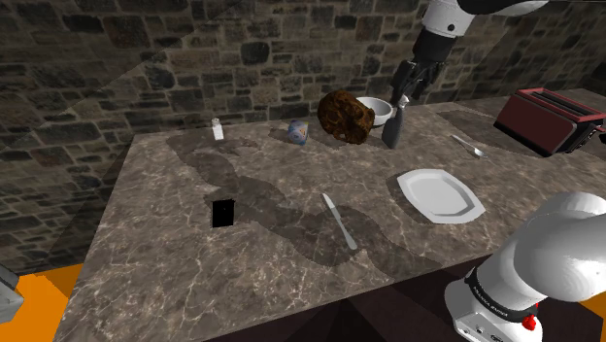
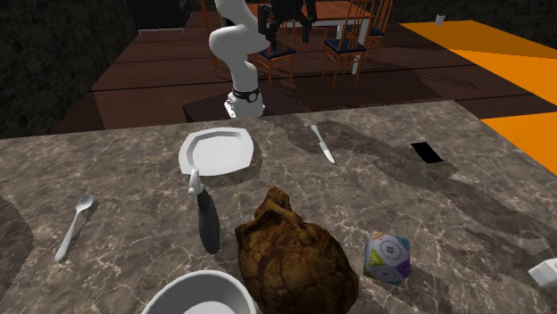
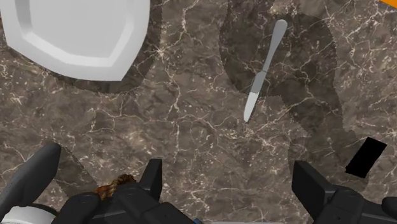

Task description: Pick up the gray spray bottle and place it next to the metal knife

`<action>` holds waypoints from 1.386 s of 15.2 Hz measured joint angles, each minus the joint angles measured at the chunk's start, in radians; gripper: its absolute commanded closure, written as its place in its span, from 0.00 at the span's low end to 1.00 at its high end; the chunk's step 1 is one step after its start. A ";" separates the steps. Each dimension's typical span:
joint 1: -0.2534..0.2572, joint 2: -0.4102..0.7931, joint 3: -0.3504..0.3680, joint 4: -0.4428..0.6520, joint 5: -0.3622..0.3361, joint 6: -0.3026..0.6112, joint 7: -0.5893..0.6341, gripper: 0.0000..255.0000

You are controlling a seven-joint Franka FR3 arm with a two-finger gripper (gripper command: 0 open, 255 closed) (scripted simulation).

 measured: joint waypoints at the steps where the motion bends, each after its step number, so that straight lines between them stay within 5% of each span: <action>1: -0.006 0.024 -0.012 0.007 -0.005 0.013 -0.009 0.00; 10: -0.058 0.275 -0.123 0.150 -0.028 0.096 -0.104 0.00; 21: -0.137 0.635 -0.242 0.434 0.034 0.133 -0.242 0.00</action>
